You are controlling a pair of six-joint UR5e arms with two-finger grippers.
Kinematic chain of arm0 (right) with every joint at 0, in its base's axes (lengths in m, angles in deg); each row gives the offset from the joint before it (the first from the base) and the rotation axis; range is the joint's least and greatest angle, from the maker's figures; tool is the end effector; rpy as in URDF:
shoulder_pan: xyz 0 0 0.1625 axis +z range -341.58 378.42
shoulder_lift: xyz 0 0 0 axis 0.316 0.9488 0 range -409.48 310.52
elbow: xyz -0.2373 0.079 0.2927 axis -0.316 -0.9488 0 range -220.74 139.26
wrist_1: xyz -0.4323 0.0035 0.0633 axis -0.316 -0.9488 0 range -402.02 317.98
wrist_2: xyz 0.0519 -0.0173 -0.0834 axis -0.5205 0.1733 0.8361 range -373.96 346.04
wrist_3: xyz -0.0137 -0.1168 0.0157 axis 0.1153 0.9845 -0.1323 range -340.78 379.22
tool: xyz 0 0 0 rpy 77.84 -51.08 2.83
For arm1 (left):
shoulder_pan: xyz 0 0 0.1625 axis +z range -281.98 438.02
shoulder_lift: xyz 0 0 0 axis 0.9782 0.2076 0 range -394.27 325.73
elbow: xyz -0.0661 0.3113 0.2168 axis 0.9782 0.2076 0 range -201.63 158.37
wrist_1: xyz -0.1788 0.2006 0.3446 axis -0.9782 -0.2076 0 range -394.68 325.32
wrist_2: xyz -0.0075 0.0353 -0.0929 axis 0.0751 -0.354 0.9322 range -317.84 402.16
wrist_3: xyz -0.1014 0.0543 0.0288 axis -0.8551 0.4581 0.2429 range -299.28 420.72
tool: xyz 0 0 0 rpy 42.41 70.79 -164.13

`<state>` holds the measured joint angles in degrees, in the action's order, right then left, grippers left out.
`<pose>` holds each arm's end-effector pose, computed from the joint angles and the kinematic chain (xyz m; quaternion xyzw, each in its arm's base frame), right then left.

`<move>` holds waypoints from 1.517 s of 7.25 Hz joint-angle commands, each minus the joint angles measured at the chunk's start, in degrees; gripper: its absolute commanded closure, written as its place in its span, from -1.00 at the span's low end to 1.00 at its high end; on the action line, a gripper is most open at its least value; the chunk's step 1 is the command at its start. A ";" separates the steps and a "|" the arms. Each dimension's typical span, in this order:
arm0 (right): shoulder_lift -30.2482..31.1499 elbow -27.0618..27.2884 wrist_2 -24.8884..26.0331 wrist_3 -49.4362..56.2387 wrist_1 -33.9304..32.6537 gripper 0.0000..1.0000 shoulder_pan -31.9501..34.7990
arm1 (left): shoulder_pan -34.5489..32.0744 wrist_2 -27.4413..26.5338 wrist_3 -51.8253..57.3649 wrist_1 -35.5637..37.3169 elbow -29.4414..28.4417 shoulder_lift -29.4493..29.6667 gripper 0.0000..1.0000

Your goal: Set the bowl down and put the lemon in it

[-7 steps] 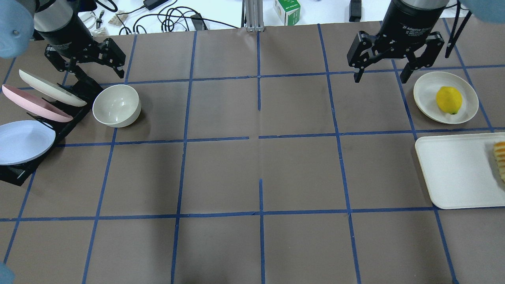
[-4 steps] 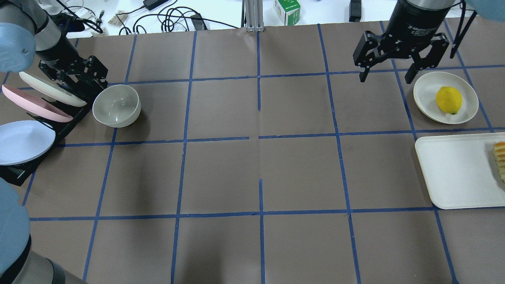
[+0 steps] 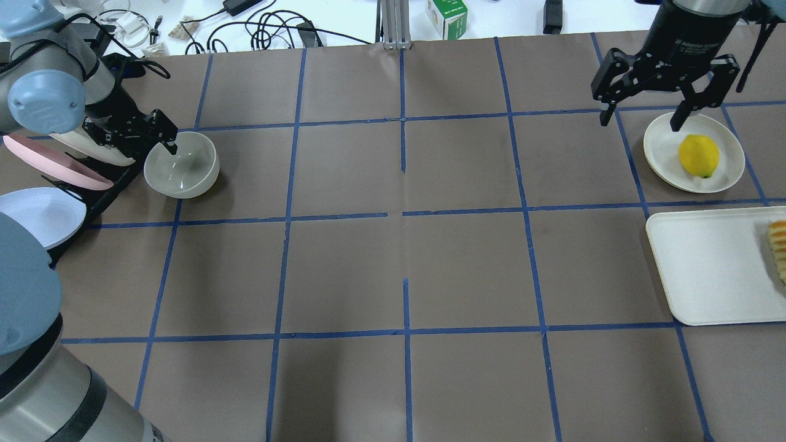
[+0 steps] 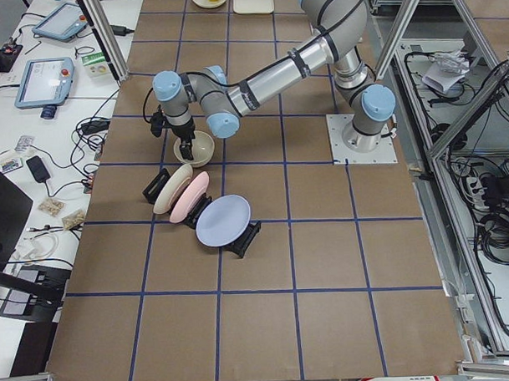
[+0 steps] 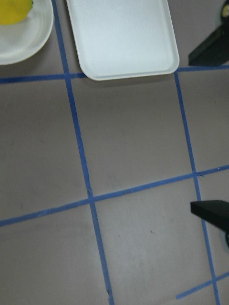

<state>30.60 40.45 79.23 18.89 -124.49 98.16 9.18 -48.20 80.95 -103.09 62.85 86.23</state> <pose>0.0244 -0.5767 0.4017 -0.0900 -0.9927 -0.0774 0.0211 0.1165 -0.6681 0.1943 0.0080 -0.9995 -0.0288 0.0075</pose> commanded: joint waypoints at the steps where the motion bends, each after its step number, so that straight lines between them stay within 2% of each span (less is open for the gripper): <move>1: -2.64 0.03 2.88 8.96 -9.41 -1.00 -2.21 | 0.02 0.01 -0.28 0.39 0.25 1.41 -1.00; 3: -5.10 -0.06 2.19 15.15 -9.81 -1.00 -8.86 | 0.02 0.09 -0.80 0.39 1.03 1.93 -1.00; 5: -9.22 0.03 2.70 25.07 -18.12 -1.00 -11.88 | 0.11 0.01 -0.81 0.65 1.75 2.46 -1.00; 7: -13.26 0.02 1.92 31.06 -22.78 -1.00 -14.60 | 0.11 0.01 -0.81 0.91 1.75 2.73 -0.96; 8: -15.37 -0.06 1.83 36.23 -25.26 -1.00 -15.13 | 0.02 0.09 -0.81 1.00 1.66 2.90 -0.59; 9: -16.09 0.02 1.83 36.63 -25.54 -1.00 -15.75 | 0.11 0.01 -0.81 0.92 1.48 2.82 -0.20; 10: -17.93 0.03 1.66 36.98 -25.55 -1.00 -16.28 | 0.11 0.01 -0.54 1.09 1.40 2.82 0.43; 11: -19.42 0.03 -0.09 38.81 -26.94 -1.00 -18.20 | 0.02 0.01 -0.72 1.18 0.87 2.73 0.62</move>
<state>13.16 40.46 80.54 55.85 -150.16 81.74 9.26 -48.19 80.28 -102.04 64.18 89.02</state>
